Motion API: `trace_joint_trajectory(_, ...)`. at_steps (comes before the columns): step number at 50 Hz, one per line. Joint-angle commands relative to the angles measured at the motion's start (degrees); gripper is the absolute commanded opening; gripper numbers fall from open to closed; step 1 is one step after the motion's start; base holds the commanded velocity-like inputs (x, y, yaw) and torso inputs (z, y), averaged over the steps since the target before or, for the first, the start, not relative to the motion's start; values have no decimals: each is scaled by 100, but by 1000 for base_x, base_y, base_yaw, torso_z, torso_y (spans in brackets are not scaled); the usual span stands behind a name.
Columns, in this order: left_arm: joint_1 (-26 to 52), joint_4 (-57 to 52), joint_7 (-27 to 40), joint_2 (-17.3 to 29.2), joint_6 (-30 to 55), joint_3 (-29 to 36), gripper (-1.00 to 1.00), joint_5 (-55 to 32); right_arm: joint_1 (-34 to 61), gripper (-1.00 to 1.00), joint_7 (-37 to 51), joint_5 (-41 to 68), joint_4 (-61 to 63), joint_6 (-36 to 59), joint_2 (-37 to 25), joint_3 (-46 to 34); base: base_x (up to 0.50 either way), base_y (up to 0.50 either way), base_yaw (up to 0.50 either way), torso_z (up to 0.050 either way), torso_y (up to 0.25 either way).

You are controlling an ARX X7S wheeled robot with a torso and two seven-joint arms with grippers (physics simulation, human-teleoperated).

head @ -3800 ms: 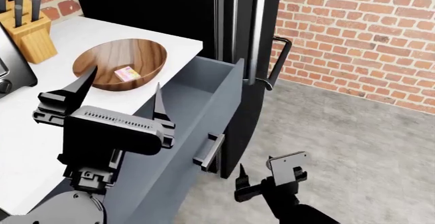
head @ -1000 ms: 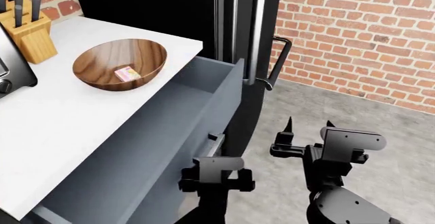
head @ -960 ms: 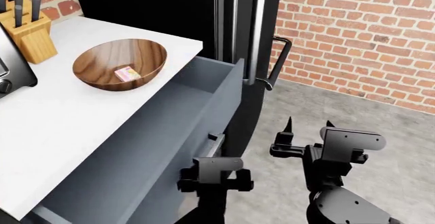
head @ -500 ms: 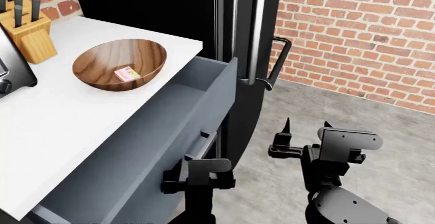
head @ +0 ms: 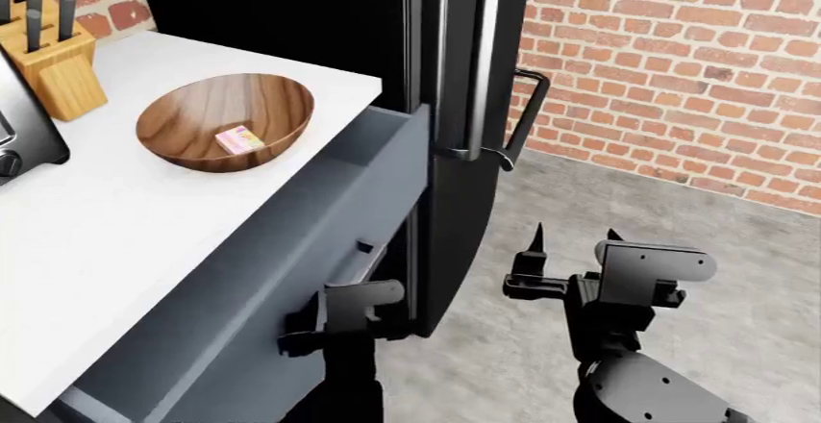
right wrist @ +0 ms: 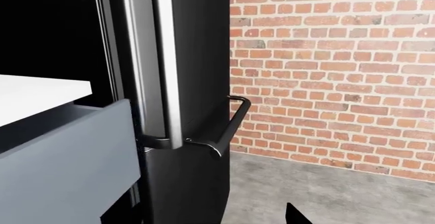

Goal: Place the bar in the bowl and close the drawer.

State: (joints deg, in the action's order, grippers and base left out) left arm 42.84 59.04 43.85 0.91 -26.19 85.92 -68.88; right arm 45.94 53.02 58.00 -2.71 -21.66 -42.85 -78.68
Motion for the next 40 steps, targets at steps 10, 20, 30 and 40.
trace_joint_trajectory(10, -2, 766, 20, 356, -271, -896, 100, -714, -12, 100, -28, -13, -17, 48, 23, 28, 0, 0, 0, 0, 0)
trace_joint_trajectory(20, 0, 1284, 17, 303, -171, -904, 100, -685, -17, 100, -28, -20, -3, 66, 16, 44, 0, 0, 0, 0, 0)
trace_joint_trajectory(30, -57, 1579, -142, 360, -24, -1062, 100, -764, -40, 100, -19, -26, 5, 63, -11, 67, 0, 0, 0, 0, 0)
trace_joint_trajectory(40, -167, 1592, -11, 569, 114, -1352, 100, -460, -48, 100, -43, -22, -45, 81, 24, 83, 0, 0, 0, 0, 0)
